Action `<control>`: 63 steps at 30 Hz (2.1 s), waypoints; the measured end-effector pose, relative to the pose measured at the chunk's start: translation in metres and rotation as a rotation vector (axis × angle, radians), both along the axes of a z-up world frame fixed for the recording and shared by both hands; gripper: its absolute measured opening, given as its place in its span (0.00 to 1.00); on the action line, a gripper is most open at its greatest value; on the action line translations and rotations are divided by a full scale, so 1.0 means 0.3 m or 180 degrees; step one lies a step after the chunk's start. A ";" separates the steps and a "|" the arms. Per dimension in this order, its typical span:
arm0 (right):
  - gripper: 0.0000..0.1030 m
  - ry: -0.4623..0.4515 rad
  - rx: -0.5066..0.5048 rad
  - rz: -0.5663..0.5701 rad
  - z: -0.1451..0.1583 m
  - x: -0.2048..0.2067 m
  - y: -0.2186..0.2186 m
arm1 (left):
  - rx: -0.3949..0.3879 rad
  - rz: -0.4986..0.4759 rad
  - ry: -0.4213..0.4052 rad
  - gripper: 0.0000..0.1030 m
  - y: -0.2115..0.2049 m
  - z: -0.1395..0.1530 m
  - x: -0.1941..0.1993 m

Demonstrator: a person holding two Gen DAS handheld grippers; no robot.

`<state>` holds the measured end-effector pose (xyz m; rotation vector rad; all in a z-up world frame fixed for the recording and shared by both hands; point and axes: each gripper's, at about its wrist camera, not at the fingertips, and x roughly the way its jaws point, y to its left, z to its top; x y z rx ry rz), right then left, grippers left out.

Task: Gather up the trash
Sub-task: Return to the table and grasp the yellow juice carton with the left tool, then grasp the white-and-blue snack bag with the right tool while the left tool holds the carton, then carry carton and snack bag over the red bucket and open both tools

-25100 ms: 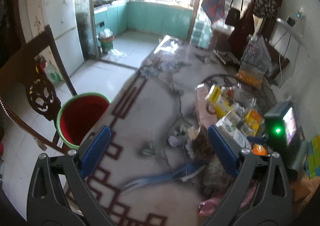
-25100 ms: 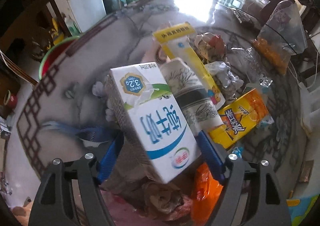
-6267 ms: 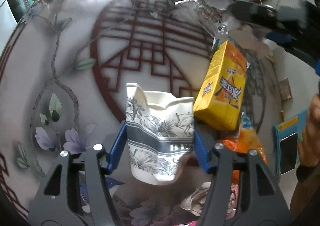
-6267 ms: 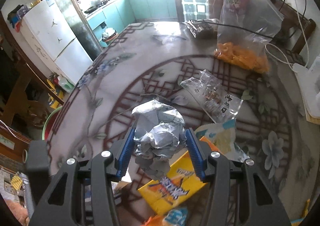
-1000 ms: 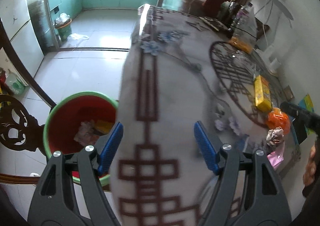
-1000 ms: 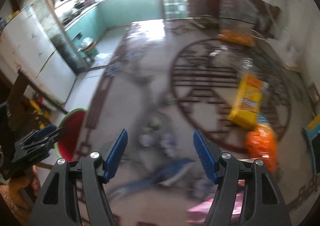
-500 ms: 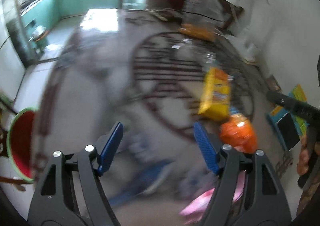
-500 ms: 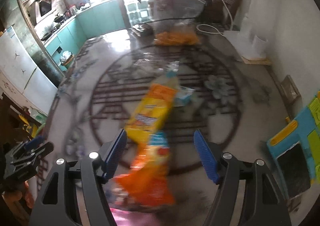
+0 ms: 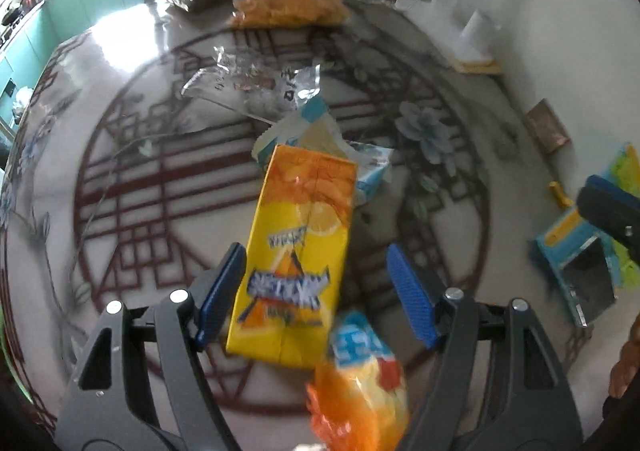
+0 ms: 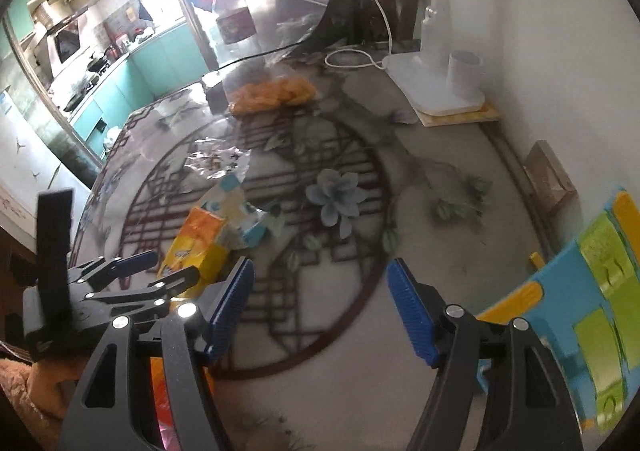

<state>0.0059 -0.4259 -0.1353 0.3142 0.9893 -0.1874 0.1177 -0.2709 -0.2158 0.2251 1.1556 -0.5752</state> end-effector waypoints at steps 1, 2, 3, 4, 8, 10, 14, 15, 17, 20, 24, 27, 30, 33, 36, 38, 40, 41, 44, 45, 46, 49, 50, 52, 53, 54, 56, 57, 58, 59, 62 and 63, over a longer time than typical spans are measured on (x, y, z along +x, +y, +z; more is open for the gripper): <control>0.66 0.0014 0.0027 0.0015 -0.012 0.016 -0.004 | 0.0050 0.0002 0.0019 0.68 -0.006 -0.014 0.013; 0.66 0.0036 0.0059 0.0038 -0.028 0.037 -0.009 | 0.0084 0.0007 0.0046 0.68 -0.008 -0.028 0.024; 0.66 0.0053 0.0080 0.0057 -0.039 0.055 -0.011 | 0.0088 0.0016 0.0141 0.68 -0.009 -0.048 0.041; 0.66 0.0082 0.0107 0.0099 -0.054 0.080 -0.007 | 0.0074 0.0034 0.0239 0.68 -0.008 -0.066 0.056; 0.66 0.0152 0.0149 0.0255 -0.098 0.154 0.011 | 0.0000 0.0139 0.0381 0.61 0.021 -0.108 0.082; 0.66 0.0187 0.0172 0.0326 -0.123 0.192 0.022 | -0.0068 0.0174 0.0377 0.60 0.039 -0.100 0.085; 0.66 0.0199 0.0186 0.0511 -0.147 0.272 0.061 | -0.0281 0.0337 0.0210 0.60 0.127 -0.016 0.074; 0.66 0.0206 0.0186 0.0590 -0.153 0.296 0.080 | -0.0293 0.0379 0.0135 0.60 0.151 0.008 0.067; 0.66 0.0234 0.0158 0.0750 -0.174 0.351 0.127 | -0.0320 0.0499 0.0007 0.60 0.206 0.056 0.056; 0.65 0.0274 0.0163 0.0937 -0.213 0.419 0.189 | -0.0332 0.0722 -0.0101 0.60 0.304 0.103 0.042; 0.66 0.0400 0.0097 0.1118 -0.278 0.489 0.259 | -0.0293 0.1035 -0.0104 0.60 0.432 0.119 0.024; 0.65 0.0478 0.0037 0.1190 -0.311 0.505 0.286 | -0.0282 0.1190 -0.0089 0.60 0.499 0.120 0.005; 0.64 0.0561 -0.0030 0.1214 -0.345 0.507 0.305 | -0.0276 0.1299 -0.0074 0.60 0.549 0.117 -0.005; 0.51 0.0585 -0.0267 0.1228 -0.354 0.504 0.322 | -0.0295 0.1339 -0.0079 0.60 0.571 0.122 -0.016; 0.39 0.0583 -0.0388 0.1229 -0.350 0.498 0.323 | -0.0317 0.1319 -0.0119 0.60 0.567 0.133 -0.026; 0.29 0.0566 -0.0368 0.1173 -0.341 0.491 0.313 | -0.0349 0.1292 -0.0152 0.60 0.563 0.147 -0.034; 0.26 0.0529 -0.0295 0.1110 -0.313 0.477 0.303 | -0.0369 0.1258 -0.0201 0.60 0.562 0.166 -0.050; 0.25 0.0468 -0.0274 0.1092 -0.285 0.461 0.302 | -0.0372 0.1248 -0.0228 0.60 0.564 0.174 -0.058; 0.25 0.0260 -0.0310 0.1080 -0.189 0.399 0.323 | -0.0405 0.1244 -0.0332 0.60 0.574 0.212 -0.078; 0.25 0.0166 -0.0318 0.1058 -0.142 0.368 0.337 | -0.0424 0.1253 -0.0367 0.60 0.580 0.226 -0.087; 0.25 0.0109 -0.0311 0.1044 -0.111 0.345 0.343 | -0.0445 0.1262 -0.0406 0.60 0.587 0.240 -0.099; 0.25 -0.0128 -0.0260 0.1023 0.001 0.270 0.388 | -0.0488 0.1269 -0.0497 0.60 0.604 0.275 -0.131; 0.25 -0.0184 -0.0245 0.1022 0.028 0.252 0.407 | -0.0502 0.1270 -0.0524 0.60 0.611 0.287 -0.144; 0.26 -0.0281 -0.0238 0.1058 0.081 0.222 0.454 | -0.0521 0.1279 -0.0563 0.60 0.624 0.303 -0.167; 0.26 -0.0338 -0.0258 0.1081 0.109 0.206 0.478 | -0.0528 0.1282 -0.0573 0.60 0.631 0.308 -0.175; 0.26 -0.0367 -0.0267 0.1092 0.122 0.197 0.492 | -0.0539 0.1289 -0.0588 0.60 0.643 0.315 -0.192; 0.26 -0.0444 -0.0267 0.1125 0.156 0.169 0.530 | -0.0548 0.1293 -0.0604 0.60 0.663 0.322 -0.217; 0.26 -0.0476 -0.0269 0.1138 0.171 0.160 0.547 | -0.0547 0.1304 -0.0616 0.60 0.678 0.326 -0.236; 0.26 -0.0514 -0.0271 0.1160 0.188 0.147 0.567 | -0.0546 0.1312 -0.0621 0.60 0.687 0.328 -0.248; 0.27 -0.0530 -0.0268 0.1173 0.196 0.139 0.579 | -0.0544 0.1324 -0.0627 0.60 0.698 0.330 -0.259; 0.27 -0.0582 -0.0232 0.1212 0.224 0.117 0.621 | -0.0537 0.1388 -0.0634 0.60 0.740 0.333 -0.287; 0.27 -0.0596 -0.0223 0.1222 0.228 0.111 0.633 | -0.0535 0.1414 -0.0642 0.60 0.757 0.335 -0.295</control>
